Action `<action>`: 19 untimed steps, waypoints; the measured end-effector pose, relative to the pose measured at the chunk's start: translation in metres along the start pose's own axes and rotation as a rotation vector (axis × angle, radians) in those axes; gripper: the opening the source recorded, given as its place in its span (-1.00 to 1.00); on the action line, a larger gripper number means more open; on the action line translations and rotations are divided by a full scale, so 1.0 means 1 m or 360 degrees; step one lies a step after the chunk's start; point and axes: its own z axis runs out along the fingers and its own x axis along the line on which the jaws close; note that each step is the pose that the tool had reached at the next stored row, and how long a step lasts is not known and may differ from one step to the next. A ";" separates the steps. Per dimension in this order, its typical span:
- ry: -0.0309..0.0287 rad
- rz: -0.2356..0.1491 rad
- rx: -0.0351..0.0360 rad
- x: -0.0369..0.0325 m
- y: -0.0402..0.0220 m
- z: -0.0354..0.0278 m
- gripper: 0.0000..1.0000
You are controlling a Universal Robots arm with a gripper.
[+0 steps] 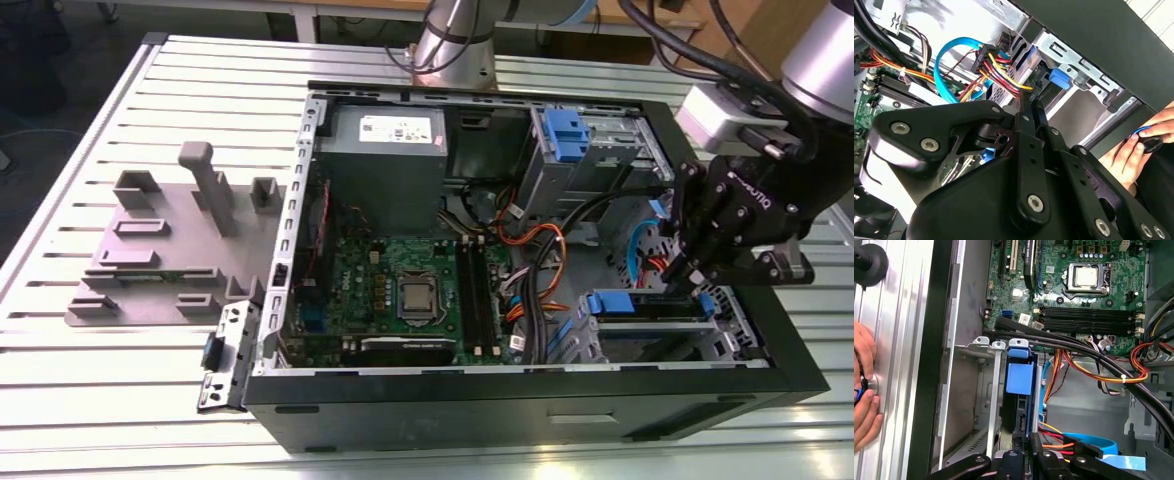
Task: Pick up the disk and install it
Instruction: 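Insert the first disk wire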
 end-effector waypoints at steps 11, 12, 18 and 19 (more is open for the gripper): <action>-0.00007 0.0011 -0.0001 0.0011 0.0014 0.0009 -0.67; -0.00008 0.0011 -0.0001 0.0011 0.0014 0.0008 -0.67; -0.00013 0.0011 -0.0001 0.0013 0.0016 -0.0001 -0.67; -0.00014 0.0011 -0.0001 0.0013 0.0016 -0.0001 -0.67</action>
